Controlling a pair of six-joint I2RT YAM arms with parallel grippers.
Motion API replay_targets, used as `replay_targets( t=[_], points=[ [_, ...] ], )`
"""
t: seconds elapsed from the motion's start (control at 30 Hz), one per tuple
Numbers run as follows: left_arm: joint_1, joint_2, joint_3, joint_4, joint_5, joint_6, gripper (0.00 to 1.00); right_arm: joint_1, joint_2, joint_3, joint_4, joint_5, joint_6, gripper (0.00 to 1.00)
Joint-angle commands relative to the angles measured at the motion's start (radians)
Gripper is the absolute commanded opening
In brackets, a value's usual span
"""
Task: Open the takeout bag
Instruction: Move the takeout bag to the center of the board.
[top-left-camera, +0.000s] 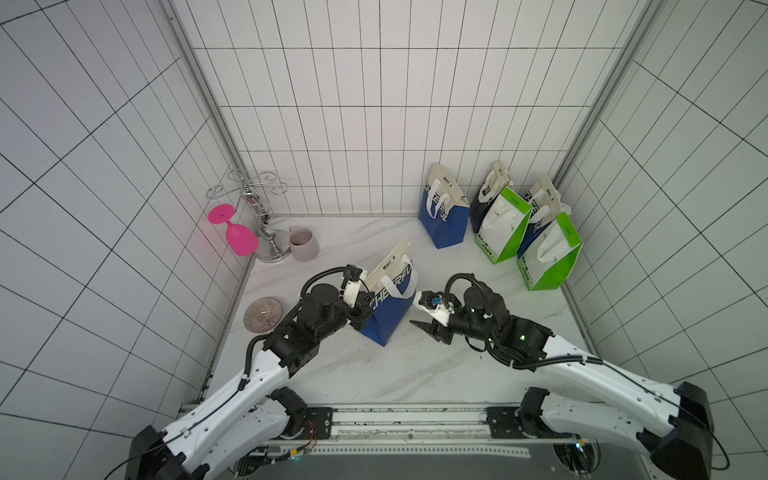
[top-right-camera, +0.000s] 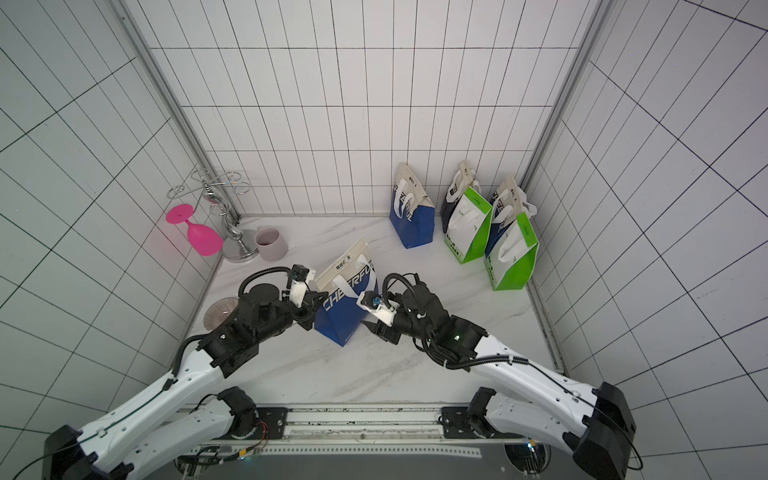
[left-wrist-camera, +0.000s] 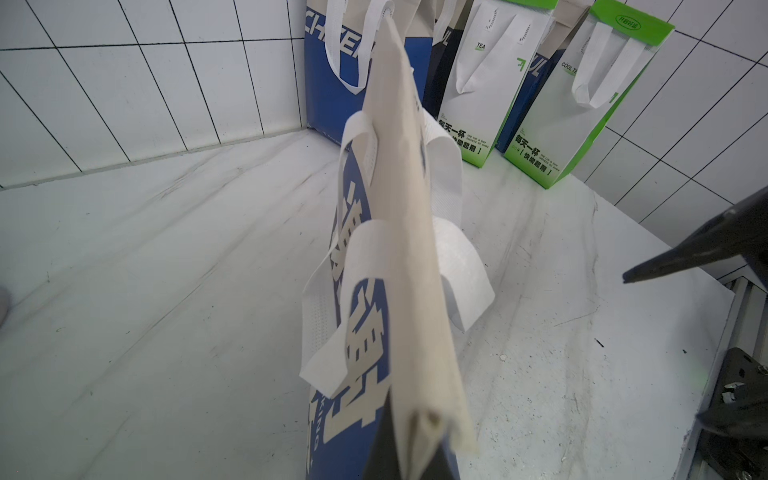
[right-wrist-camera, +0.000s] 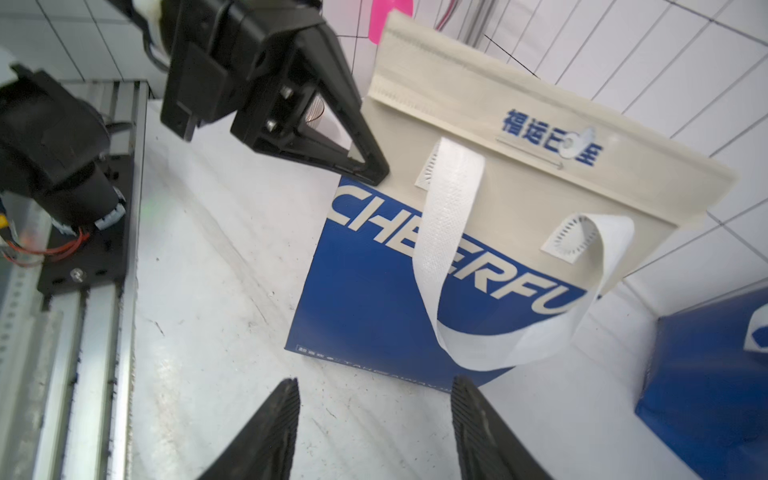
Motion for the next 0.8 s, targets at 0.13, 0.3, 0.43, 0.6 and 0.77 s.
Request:
replay_targets(
  t=[0.13, 0.3, 0.43, 0.6, 0.77],
  points=[
    [-0.002, -0.021, 0.036, -0.015, 0.098, 0.0, 0.0, 0.019, 0.058, 0.119, 0.296, 0.002, -0.321, 0.55],
    [0.0, 0.006, 0.057, -0.02, 0.165, 0.019, 0.0, 0.02, 0.129, 0.147, 0.382, -0.027, -0.426, 0.53],
    [0.006, 0.014, 0.067, -0.023, 0.195, 0.028, 0.0, 0.02, 0.168, 0.144, 0.41, -0.05, -0.523, 0.52],
    [0.008, 0.047, 0.078, -0.003, 0.251, 0.015, 0.0, 0.021, 0.185, 0.116, 0.495, -0.065, -0.545, 0.48],
    [0.008, 0.064, 0.08, 0.011, 0.266, 0.011, 0.0, 0.021, 0.183, 0.113, 0.527, -0.046, -0.561, 0.48]
  ],
)
